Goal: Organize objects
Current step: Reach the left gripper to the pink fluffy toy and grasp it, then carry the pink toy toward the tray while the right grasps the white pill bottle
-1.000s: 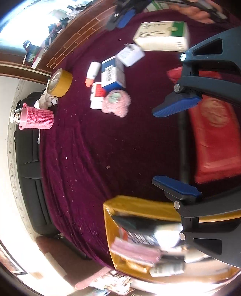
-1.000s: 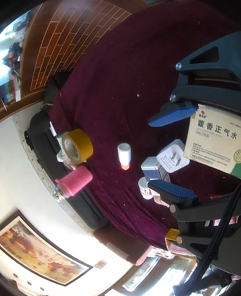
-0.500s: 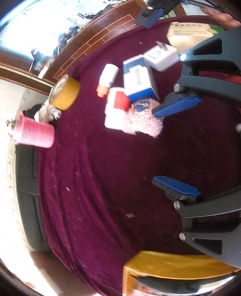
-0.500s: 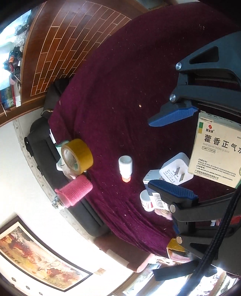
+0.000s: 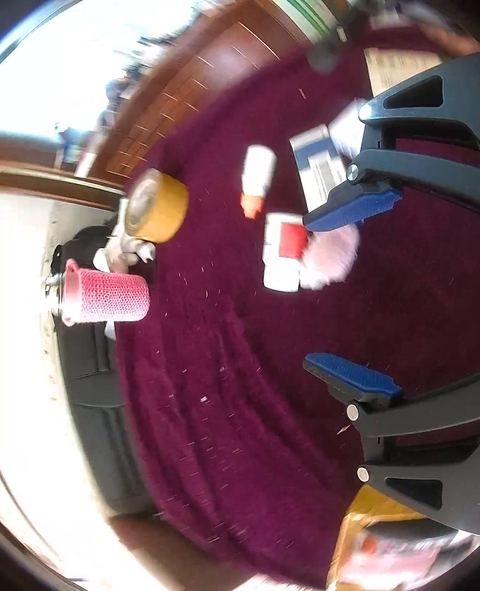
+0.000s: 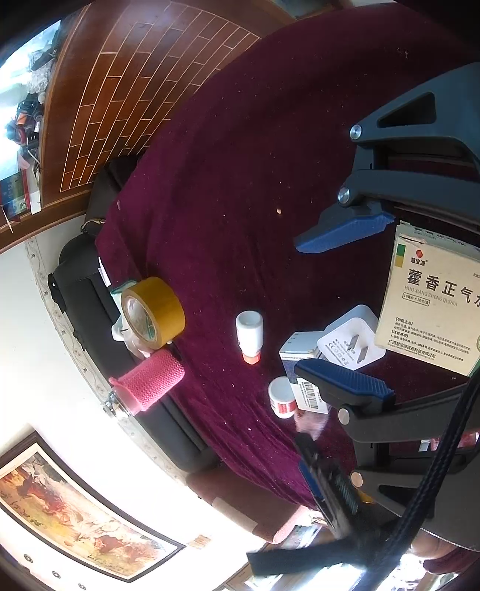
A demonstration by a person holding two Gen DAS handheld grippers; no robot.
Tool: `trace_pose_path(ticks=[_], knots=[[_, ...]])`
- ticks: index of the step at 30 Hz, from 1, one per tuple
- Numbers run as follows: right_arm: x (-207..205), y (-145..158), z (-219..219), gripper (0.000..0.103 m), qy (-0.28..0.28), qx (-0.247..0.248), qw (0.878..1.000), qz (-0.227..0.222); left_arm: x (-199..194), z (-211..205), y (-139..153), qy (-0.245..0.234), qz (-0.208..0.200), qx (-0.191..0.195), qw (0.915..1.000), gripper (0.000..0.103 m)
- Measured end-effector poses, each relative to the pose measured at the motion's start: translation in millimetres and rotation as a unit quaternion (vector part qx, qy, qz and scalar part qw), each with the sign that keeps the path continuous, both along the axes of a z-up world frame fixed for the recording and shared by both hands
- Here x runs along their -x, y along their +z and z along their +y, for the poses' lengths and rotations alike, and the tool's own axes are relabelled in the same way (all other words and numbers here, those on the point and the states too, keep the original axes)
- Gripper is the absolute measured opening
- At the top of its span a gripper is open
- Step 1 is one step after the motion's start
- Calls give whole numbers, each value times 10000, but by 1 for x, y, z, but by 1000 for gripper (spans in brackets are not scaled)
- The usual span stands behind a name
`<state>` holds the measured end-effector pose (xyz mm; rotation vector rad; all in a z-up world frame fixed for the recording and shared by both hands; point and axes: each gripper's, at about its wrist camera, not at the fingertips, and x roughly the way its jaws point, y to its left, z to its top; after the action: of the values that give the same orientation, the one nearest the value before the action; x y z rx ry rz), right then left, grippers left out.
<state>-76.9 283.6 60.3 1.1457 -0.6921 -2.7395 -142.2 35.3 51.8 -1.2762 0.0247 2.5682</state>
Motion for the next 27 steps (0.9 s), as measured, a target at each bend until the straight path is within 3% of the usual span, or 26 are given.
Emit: trace_pose_path(ticks=[2,7,12,16,18,19,20,22,27], knots=[[1,-1,0,58,11,13,10000,-23,3,-11,-4,203,-213,-152,9995,64],[2,-2,0,58,34,38,10000,-42,13,-12,-33,350,-580,119,9976,64],[3,-4,-3,58,105,87,9999,-81,9,10,-37,251,-327,233,9989,64],[2,-3,-4,58,104,74,9999,-23,3,38,-41,-248,-319,459,9981,64],[2,-4,-4,58,98,68,9999,-44,-1,44,-41,-328,-315,456,9979,46],[2,-5,-4,58,106,86,9999,-57,-4,46,-39,-433,-296,339,9981,23],[2,-5,-3,58,103,82,9999,-59,-7,48,-35,-500,-273,279,9980,18],[2,-4,-3,58,100,79,9999,-47,-17,49,-24,-514,-124,302,9981,18],[2,-3,-4,58,76,40,10000,-5,-59,16,17,-350,151,-112,9992,18]])
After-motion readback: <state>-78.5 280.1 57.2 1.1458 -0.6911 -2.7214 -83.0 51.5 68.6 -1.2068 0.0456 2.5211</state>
